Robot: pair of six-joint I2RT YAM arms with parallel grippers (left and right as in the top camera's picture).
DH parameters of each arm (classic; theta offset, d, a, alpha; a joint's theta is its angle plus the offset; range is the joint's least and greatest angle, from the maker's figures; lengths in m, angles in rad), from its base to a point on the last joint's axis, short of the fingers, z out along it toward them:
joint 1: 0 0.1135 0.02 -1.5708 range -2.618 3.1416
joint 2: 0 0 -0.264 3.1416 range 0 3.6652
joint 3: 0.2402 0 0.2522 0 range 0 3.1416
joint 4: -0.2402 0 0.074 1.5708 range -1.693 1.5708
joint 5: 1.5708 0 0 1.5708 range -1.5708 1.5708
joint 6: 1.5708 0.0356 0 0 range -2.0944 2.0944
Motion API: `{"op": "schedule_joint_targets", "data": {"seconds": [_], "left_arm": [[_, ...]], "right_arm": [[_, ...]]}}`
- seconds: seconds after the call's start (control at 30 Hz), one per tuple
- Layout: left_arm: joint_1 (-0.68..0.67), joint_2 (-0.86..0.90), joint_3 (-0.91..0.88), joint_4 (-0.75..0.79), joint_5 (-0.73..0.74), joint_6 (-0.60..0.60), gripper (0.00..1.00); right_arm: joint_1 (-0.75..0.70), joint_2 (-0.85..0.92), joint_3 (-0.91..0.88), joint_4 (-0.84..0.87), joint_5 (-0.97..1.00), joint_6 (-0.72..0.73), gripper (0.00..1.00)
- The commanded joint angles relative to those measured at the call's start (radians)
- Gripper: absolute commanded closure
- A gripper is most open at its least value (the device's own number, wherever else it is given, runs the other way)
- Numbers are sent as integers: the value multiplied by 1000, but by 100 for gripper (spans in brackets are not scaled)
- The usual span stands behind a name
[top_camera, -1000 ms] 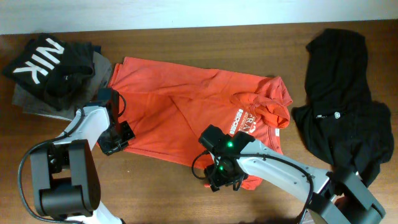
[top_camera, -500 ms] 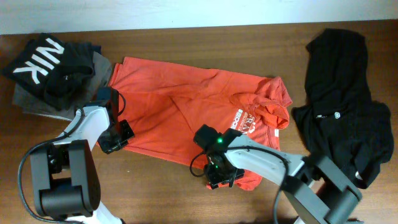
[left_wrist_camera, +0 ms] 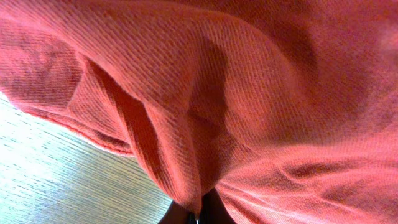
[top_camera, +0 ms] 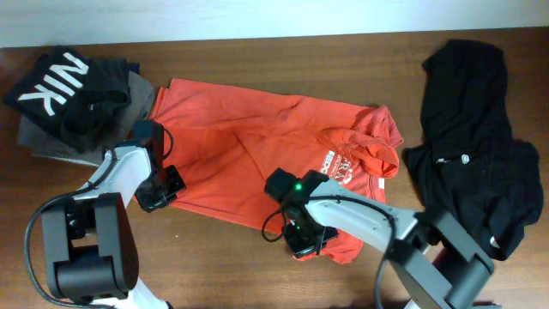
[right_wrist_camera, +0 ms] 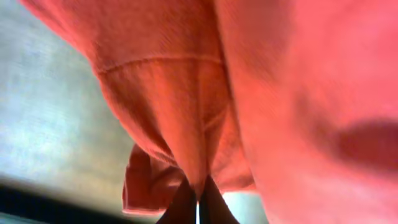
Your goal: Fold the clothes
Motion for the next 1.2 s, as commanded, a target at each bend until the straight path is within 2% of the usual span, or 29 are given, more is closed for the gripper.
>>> {"op": "schedule_joint_targets", "data": {"seconds": [0.0,0.2,0.47,0.6,0.77,1.0,1.17], "left_arm": [[8,15,-6,-6,-28,13,99],[8,-38,80,-137,-29,98,99],[9,-169,105,-173,-115,127,99],[19,-204,105,-153,-140,127,99],[18,-204,104,-127,-141,127,99],[18,-204,105,-61,-137,127,99],[15,-204,113,47,-103,127,99]], "right_arm": [[-50,-111,74,-82,20,-1,96],[-184,-294,130,-299,25,-12,96],[-327,-457,130,-507,43,-11,96],[-367,-484,130,-479,94,-12,97],[-382,-440,113,-309,103,-71,96],[-400,-362,108,-282,225,-87,96],[-519,-362,108,-258,226,-124,96]]}}
